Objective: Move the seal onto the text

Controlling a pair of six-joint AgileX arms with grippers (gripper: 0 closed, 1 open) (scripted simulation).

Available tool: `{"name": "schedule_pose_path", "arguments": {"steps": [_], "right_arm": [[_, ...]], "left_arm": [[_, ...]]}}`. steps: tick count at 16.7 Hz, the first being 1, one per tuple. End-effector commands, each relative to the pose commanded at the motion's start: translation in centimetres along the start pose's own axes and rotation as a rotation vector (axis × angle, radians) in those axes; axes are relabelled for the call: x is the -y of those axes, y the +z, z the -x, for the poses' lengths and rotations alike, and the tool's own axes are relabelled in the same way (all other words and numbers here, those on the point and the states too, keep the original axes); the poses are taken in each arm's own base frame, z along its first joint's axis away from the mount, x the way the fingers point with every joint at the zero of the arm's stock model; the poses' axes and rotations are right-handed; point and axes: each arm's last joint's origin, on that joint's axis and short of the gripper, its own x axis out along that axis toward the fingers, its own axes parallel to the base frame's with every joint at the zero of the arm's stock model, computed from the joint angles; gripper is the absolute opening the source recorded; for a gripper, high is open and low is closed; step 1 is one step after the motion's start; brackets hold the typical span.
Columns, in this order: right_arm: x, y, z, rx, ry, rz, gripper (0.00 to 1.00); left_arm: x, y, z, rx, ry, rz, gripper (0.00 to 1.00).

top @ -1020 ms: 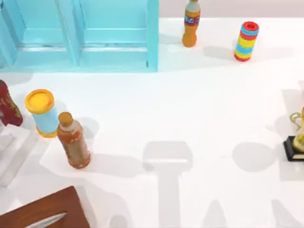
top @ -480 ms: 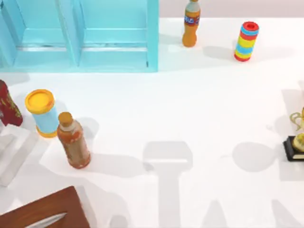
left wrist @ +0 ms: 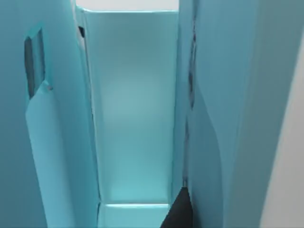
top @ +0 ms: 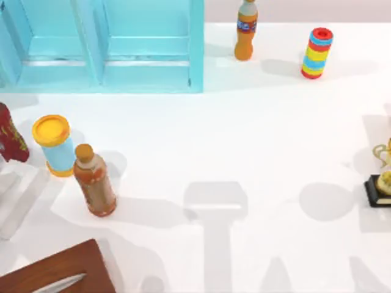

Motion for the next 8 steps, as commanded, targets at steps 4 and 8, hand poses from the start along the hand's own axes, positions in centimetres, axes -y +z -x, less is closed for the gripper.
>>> {"name": "schedule_pose_path", "arguments": {"steps": [4, 8], "right_arm": [[0.0, 0.0, 0.0, 0.000, 0.000, 0.000, 1.00], [0.0, 0.0, 0.0, 0.000, 0.000, 0.000, 1.00]], "left_arm": [[0.0, 0.1, 0.1, 0.000, 0.000, -0.001, 0.00], [-0.8, 2.9, 2.0, -0.010, -0.010, 0.010, 0.00]]}}
